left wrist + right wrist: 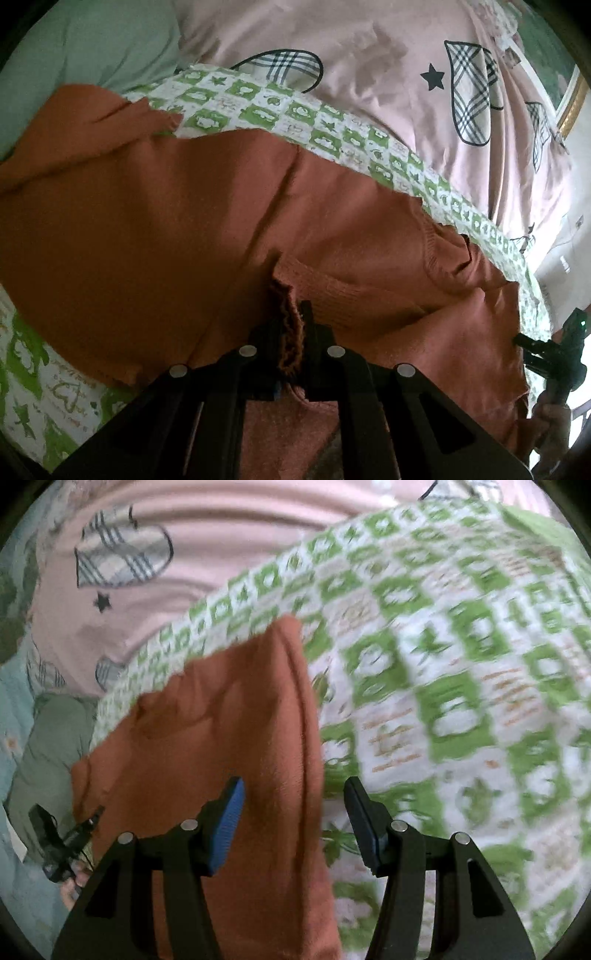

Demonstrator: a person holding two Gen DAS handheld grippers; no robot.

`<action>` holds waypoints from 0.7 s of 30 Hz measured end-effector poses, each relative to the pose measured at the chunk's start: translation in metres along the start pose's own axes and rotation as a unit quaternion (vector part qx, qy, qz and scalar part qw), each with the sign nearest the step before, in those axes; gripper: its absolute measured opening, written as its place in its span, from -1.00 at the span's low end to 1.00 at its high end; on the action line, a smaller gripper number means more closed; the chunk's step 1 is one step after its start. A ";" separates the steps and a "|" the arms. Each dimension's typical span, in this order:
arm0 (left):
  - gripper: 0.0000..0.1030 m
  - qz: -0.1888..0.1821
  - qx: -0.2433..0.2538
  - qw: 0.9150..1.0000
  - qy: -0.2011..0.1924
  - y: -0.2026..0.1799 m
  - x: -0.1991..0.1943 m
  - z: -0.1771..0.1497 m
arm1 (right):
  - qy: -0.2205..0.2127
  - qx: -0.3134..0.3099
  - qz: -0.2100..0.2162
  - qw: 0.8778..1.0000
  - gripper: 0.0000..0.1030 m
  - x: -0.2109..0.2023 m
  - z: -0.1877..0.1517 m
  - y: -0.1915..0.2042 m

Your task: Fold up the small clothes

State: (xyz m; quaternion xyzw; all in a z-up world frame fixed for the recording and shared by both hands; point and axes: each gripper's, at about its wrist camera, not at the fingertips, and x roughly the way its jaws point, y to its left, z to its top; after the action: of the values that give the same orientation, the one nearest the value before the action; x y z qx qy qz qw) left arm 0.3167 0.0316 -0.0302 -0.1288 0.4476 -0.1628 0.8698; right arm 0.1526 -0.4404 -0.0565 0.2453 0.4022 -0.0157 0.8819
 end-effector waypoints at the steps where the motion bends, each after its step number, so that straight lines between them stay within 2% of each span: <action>1: -0.87 0.002 0.005 1.000 -0.003 -0.003 0.000 0.000 | -0.001 -0.009 -0.002 1.000 -0.79 -0.001 -0.001 0.002; 3: -0.87 -0.002 0.017 1.000 -0.018 -0.012 -0.006 0.002 | -0.030 0.009 0.012 0.999 -0.79 -0.018 0.000 -0.006; 5: -0.87 -0.013 0.027 0.999 -0.029 -0.022 -0.009 0.003 | -0.048 0.014 0.007 0.999 -0.80 -0.030 0.002 -0.014; 9: -0.87 0.009 0.041 0.999 -0.018 -0.033 0.004 -0.002 | -0.024 0.006 -0.026 0.999 -0.80 -0.014 -0.003 -0.018; 11: -0.87 -0.005 0.033 0.999 0.003 -0.028 0.008 -0.004 | -0.016 0.009 -0.038 0.999 -0.77 -0.013 -0.003 -0.018; 12: -0.78 -0.014 0.030 0.999 0.010 -0.025 0.008 -0.004 | -0.024 0.012 -0.058 0.998 -0.72 -0.021 -0.003 -0.016; 13: -0.54 -0.024 0.026 0.999 0.019 -0.021 0.008 -0.002 | -0.042 0.007 -0.084 0.996 -0.63 -0.033 -0.003 -0.011; 14: -0.37 -0.030 0.022 0.999 0.033 -0.016 0.010 0.002 | -0.059 0.001 -0.096 0.994 -0.63 -0.044 -0.003 -0.005; 15: 0.01 -0.032 0.018 0.998 0.041 -0.014 0.013 0.006 | -0.073 -0.005 -0.083 0.994 -0.63 -0.054 -0.005 0.003; 16: 0.18 -0.037 0.014 0.998 0.046 -0.013 0.015 0.010 | -0.075 -0.016 -0.058 0.995 -0.63 -0.059 -0.006 0.014; 17: 0.18 -0.042 0.012 0.998 0.052 -0.012 0.019 0.016 | -0.064 -0.036 -0.033 0.997 -0.59 -0.058 -0.010 0.029; 19: 0.13 -0.038 0.026 0.997 0.069 -0.019 0.030 0.023 | -0.033 -0.063 -0.013 0.997 -0.53 -0.043 -0.018 0.049; 21: -0.49 -0.025 0.063 0.995 0.074 -0.033 0.036 0.025 | 0.001 -0.084 -0.022 0.996 -0.53 -0.018 -0.025 0.060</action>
State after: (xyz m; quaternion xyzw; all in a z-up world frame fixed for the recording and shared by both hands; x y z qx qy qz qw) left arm 0.3512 -0.0108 -0.0305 -0.0730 0.4959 -0.2216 0.8365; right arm 0.1368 -0.3792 -0.0324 0.1619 0.4082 -0.0010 0.8984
